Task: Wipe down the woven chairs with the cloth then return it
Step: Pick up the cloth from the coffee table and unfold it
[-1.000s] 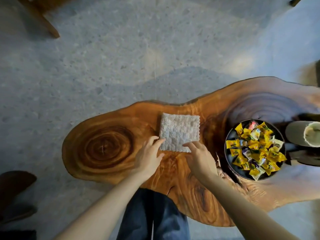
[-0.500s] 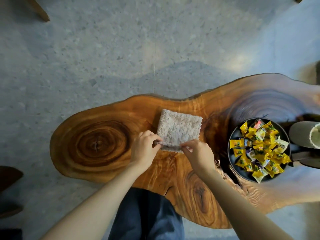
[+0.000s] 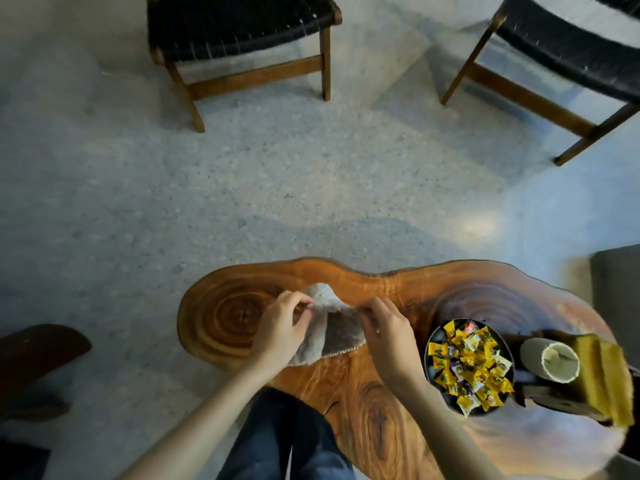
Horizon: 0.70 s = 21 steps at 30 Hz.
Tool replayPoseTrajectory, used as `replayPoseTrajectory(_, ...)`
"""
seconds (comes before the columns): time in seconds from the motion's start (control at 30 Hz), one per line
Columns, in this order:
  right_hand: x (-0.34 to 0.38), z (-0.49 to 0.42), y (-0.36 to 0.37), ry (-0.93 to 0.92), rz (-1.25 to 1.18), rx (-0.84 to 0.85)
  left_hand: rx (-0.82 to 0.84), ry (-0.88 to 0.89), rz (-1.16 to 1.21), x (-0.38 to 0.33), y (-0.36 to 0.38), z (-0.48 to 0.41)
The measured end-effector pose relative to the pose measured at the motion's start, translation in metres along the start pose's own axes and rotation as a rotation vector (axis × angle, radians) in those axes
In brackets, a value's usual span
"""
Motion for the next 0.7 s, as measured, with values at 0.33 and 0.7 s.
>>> replayPoseTrajectory(0.33, 0.13, 0.005, 0.025, -0.264, 0.085, 0.191, -0.112, 0.046, -0.023, 0.036, -0.14, 0.048)
replayPoseTrajectory(0.7, 0.251, -0.008, 0.172, -0.345, 0.099, 0.256, 0.053, -0.03, -0.092, 0.21, -0.269, 0.092)
Point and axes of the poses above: each hand's wrist, its own z-axis away from the middle knuckle, its own y-axis out of the palm, x = y × z, the point moved 1 cm from there along -z, towards the middle knuckle, and after that the axes turned 11 degrees about -z, right-handed, at the moved point
